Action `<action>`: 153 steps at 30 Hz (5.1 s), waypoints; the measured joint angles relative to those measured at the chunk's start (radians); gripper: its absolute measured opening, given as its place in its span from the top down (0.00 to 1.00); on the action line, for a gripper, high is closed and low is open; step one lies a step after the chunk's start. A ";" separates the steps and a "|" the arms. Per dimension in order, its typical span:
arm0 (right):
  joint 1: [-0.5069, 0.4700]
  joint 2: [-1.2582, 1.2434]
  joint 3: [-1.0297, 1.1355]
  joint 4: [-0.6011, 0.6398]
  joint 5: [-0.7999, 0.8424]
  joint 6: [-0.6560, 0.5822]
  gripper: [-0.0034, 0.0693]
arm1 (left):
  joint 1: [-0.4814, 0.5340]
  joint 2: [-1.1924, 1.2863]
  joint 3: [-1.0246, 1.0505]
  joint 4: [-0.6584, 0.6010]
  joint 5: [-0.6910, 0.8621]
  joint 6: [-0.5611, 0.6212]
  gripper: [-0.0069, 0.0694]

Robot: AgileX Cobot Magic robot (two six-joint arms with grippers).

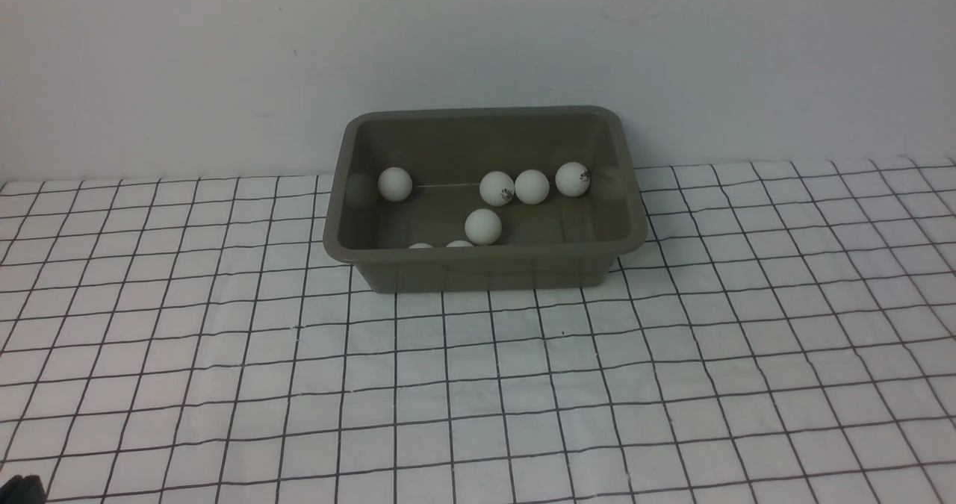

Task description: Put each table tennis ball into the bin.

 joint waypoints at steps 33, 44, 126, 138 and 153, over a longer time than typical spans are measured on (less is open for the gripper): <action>-0.201 0.000 0.090 0.020 -0.180 0.013 0.97 | 0.000 0.000 0.000 -0.015 0.028 -0.009 0.91; -0.334 0.009 0.677 0.181 -0.721 0.018 0.97 | 0.000 0.000 0.000 -0.015 0.027 -0.009 0.91; -0.334 -0.319 1.210 0.168 -0.892 0.042 0.97 | 0.000 0.000 0.000 -0.015 0.037 -0.009 0.91; -0.334 -0.319 1.210 0.168 -0.892 0.042 0.97 | 0.000 0.000 0.000 -0.015 0.037 -0.009 0.91; -0.334 -0.319 1.210 0.168 -0.892 0.042 0.97 | 0.000 0.000 0.000 -0.015 0.037 -0.009 0.91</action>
